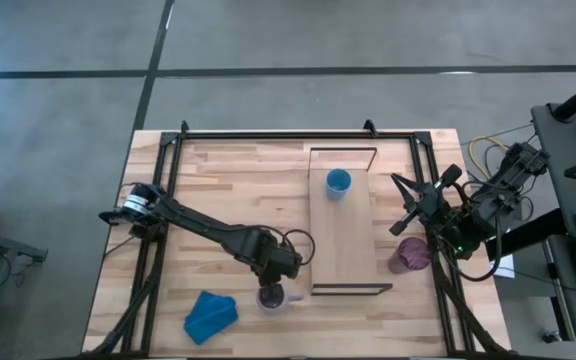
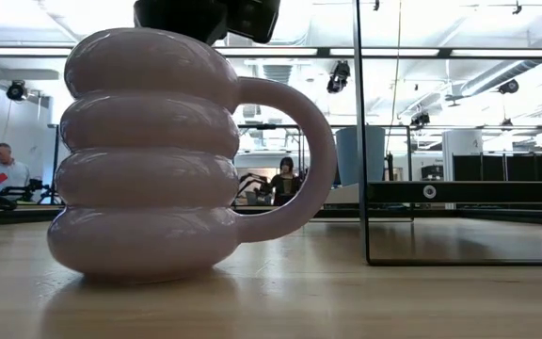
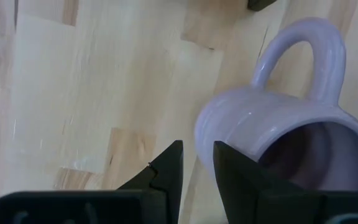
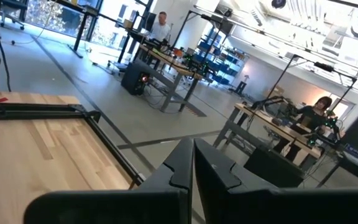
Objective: Stack small to large cups/mugs on shelf
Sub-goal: Put the purple mug on the shelf, then put the purple cup on the shelf
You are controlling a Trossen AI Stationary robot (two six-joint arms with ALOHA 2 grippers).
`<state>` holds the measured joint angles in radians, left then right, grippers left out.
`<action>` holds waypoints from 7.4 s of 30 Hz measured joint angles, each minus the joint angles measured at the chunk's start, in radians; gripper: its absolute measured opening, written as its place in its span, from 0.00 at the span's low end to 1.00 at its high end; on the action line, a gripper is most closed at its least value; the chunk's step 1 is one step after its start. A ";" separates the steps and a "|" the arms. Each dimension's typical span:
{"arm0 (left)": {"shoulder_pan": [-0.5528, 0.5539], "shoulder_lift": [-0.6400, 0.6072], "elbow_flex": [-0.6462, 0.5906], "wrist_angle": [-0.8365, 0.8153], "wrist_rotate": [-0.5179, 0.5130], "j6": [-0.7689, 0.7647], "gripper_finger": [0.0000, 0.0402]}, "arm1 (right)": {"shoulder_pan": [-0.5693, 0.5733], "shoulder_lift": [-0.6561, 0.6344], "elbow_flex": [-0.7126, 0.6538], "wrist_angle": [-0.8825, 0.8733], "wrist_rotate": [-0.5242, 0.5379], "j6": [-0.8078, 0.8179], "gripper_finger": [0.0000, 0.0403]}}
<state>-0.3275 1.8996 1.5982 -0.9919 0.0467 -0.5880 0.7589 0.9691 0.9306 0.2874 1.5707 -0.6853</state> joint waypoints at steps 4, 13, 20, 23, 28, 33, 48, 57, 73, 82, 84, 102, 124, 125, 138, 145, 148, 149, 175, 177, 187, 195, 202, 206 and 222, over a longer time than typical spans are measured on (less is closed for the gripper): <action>0.000 0.000 -0.002 0.001 0.000 -0.001 0.19 | 0.000 0.000 0.000 0.000 0.000 0.000 0.02; 0.000 0.000 -0.014 0.008 0.004 -0.002 0.19 | 0.000 0.000 0.000 0.000 0.000 0.000 0.02; 0.012 -0.037 0.010 0.005 0.004 -0.008 0.19 | 0.000 0.000 0.000 0.000 0.000 -0.008 0.02; 0.012 -0.039 0.031 0.006 0.019 -0.008 0.19 | 0.000 0.000 0.000 0.000 0.000 -0.007 0.02; 0.003 -0.043 0.045 0.011 0.080 -0.008 0.19 | 0.000 0.000 0.000 0.000 0.000 -0.007 0.02; -0.020 -0.041 0.025 0.011 0.103 -0.005 0.19 | 0.000 0.000 0.000 0.000 0.000 -0.005 0.02; -0.015 -0.035 0.006 0.008 0.044 0.000 0.19 | 0.000 0.000 0.000 0.000 0.000 -0.007 0.02; -0.015 -0.035 0.006 0.010 0.045 -0.002 0.19 | 0.000 0.000 0.000 0.000 0.000 -0.007 0.02; -0.021 -0.034 0.021 0.011 0.079 -0.009 0.19 | 0.000 0.000 0.000 0.000 0.000 -0.007 0.02; -0.021 -0.034 0.029 0.010 0.079 -0.008 0.19 | 0.000 -0.001 0.000 -0.026 0.000 -0.006 0.02; -0.022 -0.034 0.022 0.014 0.078 -0.008 0.19 | 0.000 -0.001 0.000 -0.031 0.000 -0.004 0.02; -0.021 -0.032 -0.069 0.097 0.027 -0.007 0.19 | 0.000 -0.001 0.000 -0.030 0.000 -0.004 0.02; 0.060 -0.032 0.078 -0.169 -0.064 0.067 0.02 | 0.000 -0.001 0.000 -0.030 0.000 0.004 0.02; 0.072 -0.032 0.109 -0.189 -0.083 0.085 0.02 | 0.000 -0.001 0.000 -0.029 0.000 0.004 0.02; 0.301 -0.021 0.345 -0.219 -0.214 0.280 0.02 | 0.000 -0.001 0.000 -0.029 0.000 0.005 0.02; 0.338 0.056 0.403 -0.061 -0.213 0.357 0.02 | 0.000 -0.001 0.000 -0.031 0.000 0.003 0.02; 0.338 0.109 0.461 -0.032 -0.212 0.412 0.02 | 0.000 -0.002 0.000 -0.046 0.000 0.004 0.02; 0.338 0.130 0.482 -0.035 -0.210 0.427 0.02 | 0.000 -0.002 0.000 -0.049 0.000 0.004 0.02; 0.335 0.299 0.569 -0.004 -0.179 0.472 0.02 | 0.000 -0.007 0.000 -0.052 0.000 0.014 0.02; 0.335 0.299 0.569 -0.002 -0.179 0.472 0.02 | 0.000 -0.006 0.000 -0.052 0.000 0.014 0.02; 0.335 0.299 0.554 0.075 -0.157 0.473 0.06 | 0.000 -0.006 0.000 -0.052 0.000 0.018 0.02; 0.334 0.301 0.552 0.104 -0.153 0.472 0.19 | 0.000 -0.006 0.000 -0.052 0.000 0.019 0.02; 0.339 0.301 0.551 0.191 -0.154 0.470 0.20 | 0.000 -0.006 0.000 -0.052 0.000 0.019 0.02; 0.340 0.301 0.556 0.226 -0.154 0.466 0.20 | 0.000 -0.007 0.000 -0.052 0.000 0.010 0.02; 0.339 0.049 0.555 0.211 -0.162 0.464 0.20 | 0.023 -0.005 0.030 -0.045 -0.002 -0.117 0.02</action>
<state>0.0113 1.9483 2.1534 -0.7813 -0.1157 -0.1242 0.7822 0.9646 0.9607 0.2428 1.5684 -0.8023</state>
